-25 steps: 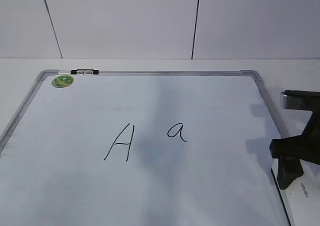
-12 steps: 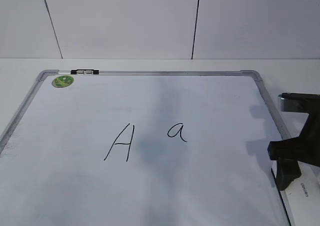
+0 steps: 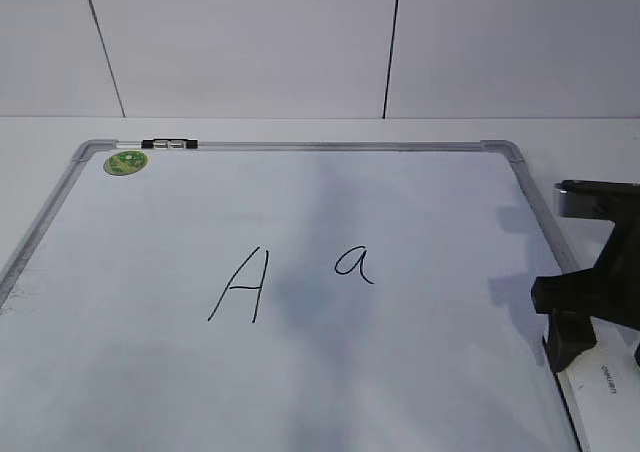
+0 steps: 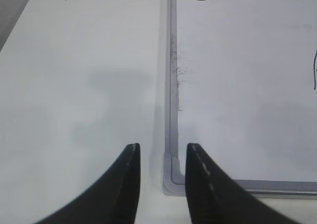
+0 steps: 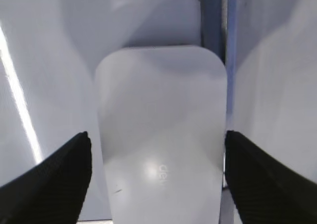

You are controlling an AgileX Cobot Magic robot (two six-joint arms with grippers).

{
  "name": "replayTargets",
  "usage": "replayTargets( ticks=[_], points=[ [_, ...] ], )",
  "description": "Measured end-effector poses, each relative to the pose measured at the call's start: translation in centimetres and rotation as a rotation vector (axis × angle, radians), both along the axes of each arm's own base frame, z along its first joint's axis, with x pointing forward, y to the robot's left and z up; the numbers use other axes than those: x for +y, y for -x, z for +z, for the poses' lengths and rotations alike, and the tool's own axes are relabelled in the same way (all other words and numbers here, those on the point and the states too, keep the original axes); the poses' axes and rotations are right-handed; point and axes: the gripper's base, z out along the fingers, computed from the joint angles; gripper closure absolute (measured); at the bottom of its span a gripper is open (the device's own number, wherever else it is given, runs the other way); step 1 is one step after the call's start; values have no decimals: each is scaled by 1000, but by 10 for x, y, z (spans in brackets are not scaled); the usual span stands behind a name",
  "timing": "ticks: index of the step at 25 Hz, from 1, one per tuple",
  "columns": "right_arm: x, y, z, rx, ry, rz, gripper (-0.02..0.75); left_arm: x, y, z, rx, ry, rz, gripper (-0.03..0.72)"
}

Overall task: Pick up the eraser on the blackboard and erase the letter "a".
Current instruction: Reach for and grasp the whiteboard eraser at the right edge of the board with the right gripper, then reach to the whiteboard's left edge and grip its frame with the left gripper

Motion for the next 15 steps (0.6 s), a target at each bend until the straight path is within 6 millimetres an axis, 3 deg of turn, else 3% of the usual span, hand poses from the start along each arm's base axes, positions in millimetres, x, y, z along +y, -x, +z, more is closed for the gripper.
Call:
replayTargets(
  ticks=[7, 15],
  points=[
    [-2, 8, -12, 11, 3, -1, 84, 0, 0, 0, 0, 0, 0, 449],
    [-2, 7, -13, -2, 0, -1, 111, 0, 0, 0, 0, 0, 0, 449]
  ],
)
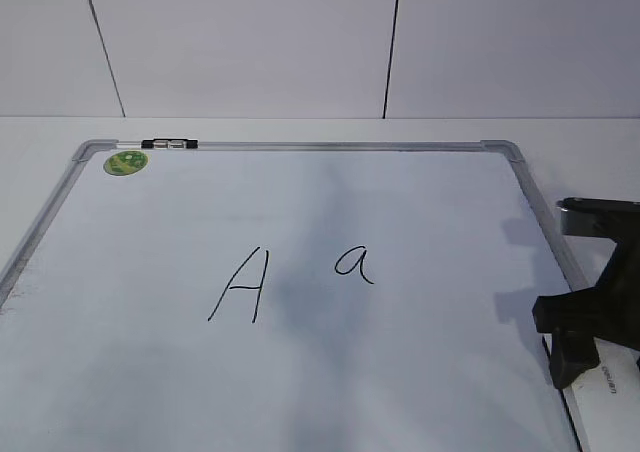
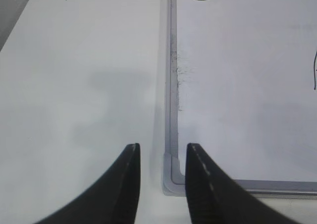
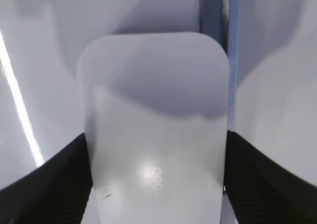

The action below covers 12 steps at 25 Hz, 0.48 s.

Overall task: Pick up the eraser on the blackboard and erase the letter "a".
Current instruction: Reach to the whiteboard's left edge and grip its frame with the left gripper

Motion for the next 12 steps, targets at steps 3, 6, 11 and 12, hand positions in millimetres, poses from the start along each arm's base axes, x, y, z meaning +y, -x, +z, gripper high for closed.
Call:
replayTargets(
  ticks=[3, 6, 11, 12],
  points=[
    [0, 0, 0, 0, 0, 0, 141, 0, 0, 0, 0, 0, 0, 449],
    [0, 0, 0, 0, 1, 2, 150, 0, 0, 0, 0, 0, 0, 449],
    [0, 0, 0, -1, 2, 4, 154, 0, 0, 0, 0, 0, 0, 449],
    [0, 0, 0, -1, 4, 5, 154, 0, 0, 0, 0, 0, 0, 449]
  ],
)
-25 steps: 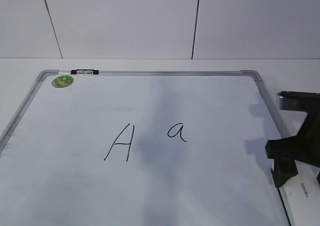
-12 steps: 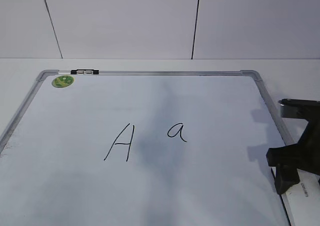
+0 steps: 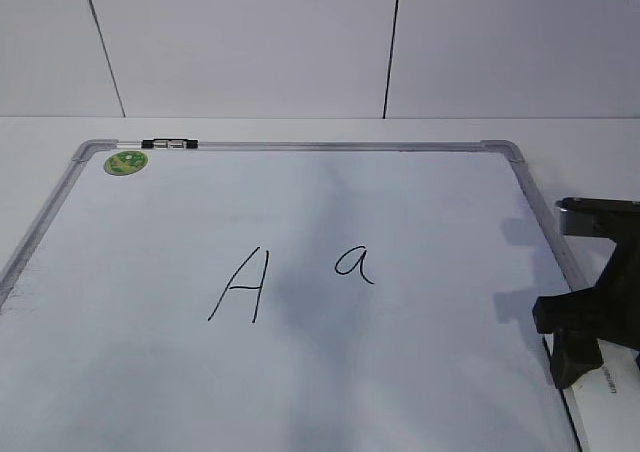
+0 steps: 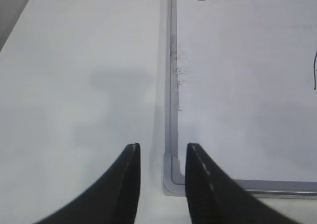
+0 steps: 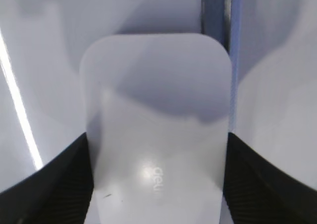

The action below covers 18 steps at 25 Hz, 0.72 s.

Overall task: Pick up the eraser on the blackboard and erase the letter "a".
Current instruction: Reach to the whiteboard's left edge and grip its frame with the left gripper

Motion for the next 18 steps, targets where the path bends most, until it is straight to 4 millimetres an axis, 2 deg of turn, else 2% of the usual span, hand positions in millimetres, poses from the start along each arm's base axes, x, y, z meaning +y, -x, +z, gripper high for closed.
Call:
replayTargets(
  ticks=[18],
  points=[
    [-1, 0, 0, -5, 7, 8, 176, 0, 0, 0, 0, 0, 0, 449]
  ],
)
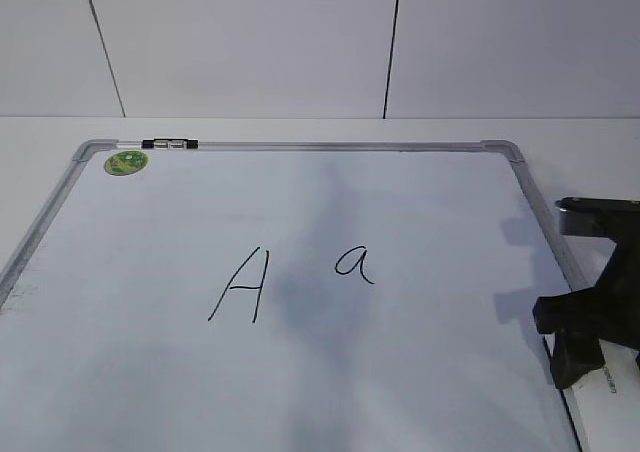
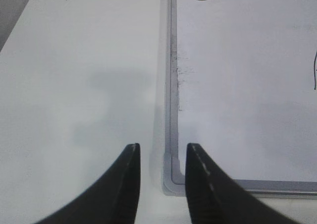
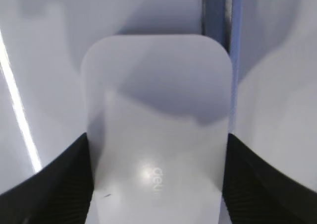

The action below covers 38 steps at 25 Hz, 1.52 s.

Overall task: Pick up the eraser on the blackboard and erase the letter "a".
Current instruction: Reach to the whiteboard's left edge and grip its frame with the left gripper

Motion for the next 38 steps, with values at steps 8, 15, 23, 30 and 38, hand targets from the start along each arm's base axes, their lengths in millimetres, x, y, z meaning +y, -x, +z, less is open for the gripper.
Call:
replayTargets(
  ticks=[8, 15, 23, 30, 38],
  points=[
    [0, 0, 0, 0, 0, 0, 176, 0, 0, 0, 0, 0, 0, 449],
    [0, 0, 0, -2, -1, 0, 176, 0, 0, 0, 0, 0, 0, 449],
    [0, 1, 0, 7, 4, 2, 176, -1, -8, -1, 55, 10, -5, 449],
    [0, -4, 6, 21, 13, 6, 177, -3, -23, -2, 150, 28, -14, 449],
    [5, -22, 38, -3, 7, 6, 177, -3, -43, 25, 91, 32, -13, 449]
  ],
)
